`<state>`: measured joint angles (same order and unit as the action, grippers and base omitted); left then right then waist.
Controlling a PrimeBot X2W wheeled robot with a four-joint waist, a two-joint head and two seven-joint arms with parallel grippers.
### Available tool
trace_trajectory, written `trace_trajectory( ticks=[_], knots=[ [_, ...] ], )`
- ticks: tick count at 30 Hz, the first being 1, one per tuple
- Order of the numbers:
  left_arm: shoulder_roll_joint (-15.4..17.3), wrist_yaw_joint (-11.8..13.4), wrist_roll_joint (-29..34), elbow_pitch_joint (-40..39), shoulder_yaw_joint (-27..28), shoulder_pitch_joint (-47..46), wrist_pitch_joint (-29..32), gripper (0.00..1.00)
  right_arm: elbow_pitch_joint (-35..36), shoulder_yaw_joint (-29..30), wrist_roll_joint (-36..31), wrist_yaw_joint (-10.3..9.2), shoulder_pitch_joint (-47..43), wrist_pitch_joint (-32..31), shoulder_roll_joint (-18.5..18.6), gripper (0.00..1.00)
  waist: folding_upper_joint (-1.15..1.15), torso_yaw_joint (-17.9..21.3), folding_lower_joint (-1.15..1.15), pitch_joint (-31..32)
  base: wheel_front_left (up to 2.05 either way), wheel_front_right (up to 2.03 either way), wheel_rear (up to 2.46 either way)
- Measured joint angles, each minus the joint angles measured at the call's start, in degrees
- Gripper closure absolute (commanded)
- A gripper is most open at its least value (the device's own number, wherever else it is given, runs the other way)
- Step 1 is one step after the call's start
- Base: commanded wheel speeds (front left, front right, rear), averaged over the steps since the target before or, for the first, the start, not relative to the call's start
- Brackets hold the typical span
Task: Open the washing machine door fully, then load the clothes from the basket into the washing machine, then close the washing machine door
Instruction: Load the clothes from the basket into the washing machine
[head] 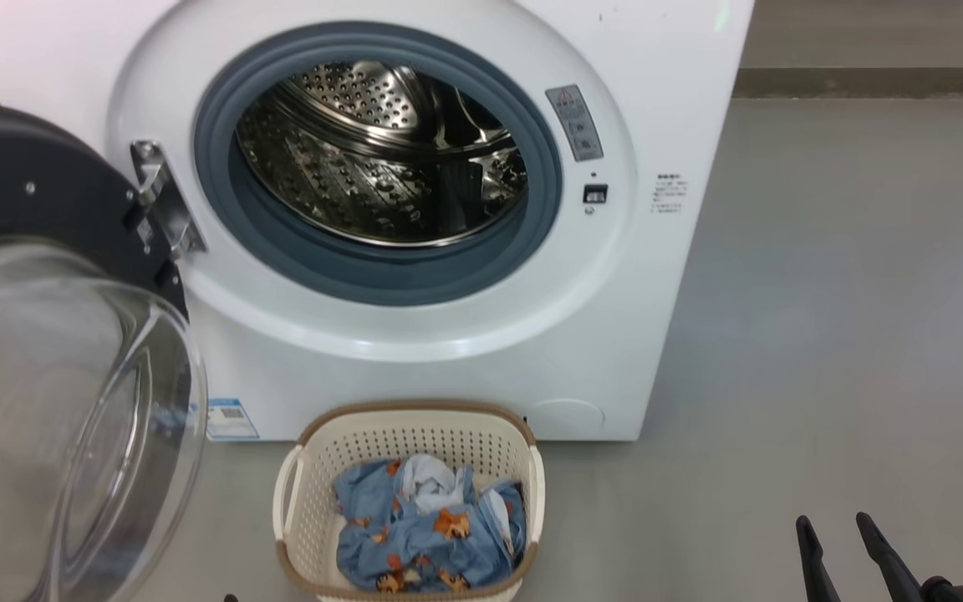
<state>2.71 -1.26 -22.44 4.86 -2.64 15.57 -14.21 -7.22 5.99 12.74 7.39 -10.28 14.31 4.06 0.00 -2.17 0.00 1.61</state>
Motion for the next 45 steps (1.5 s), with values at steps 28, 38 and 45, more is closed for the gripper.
trace_trajectory(
  ticks=[28, 38, 45],
  knots=[
    [0.0, -0.6, 0.1, 0.0, -0.6, -0.2, 0.0, 0.0, -0.3, -0.1, 0.0, 0.0, 0.0, 0.0, -0.2, 0.0, 0.0, 0.3, 0.0, -1.1, 0.42, -0.43, 0.01],
    [0.0, -0.5, 1.5, 0.7, -3.9, -1.9, 0.0, 0.0, -0.3, -1.4, 0.5, 0.0, 0.6, 0.0, -0.2, 0.0, 0.0, 2.4, 0.0, -3.2, 0.0, 0.0, 0.0],
    [0.0, 0.1, 2.5, 8.4, -7.1, -9.3, -0.2, 0.0, 0.1, -1.6, 0.5, 0.0, 3.3, 0.0, -0.1, 0.0, 0.0, 4.6, 0.0, -7.2, 0.0, 0.0, 0.0]
  ],
)
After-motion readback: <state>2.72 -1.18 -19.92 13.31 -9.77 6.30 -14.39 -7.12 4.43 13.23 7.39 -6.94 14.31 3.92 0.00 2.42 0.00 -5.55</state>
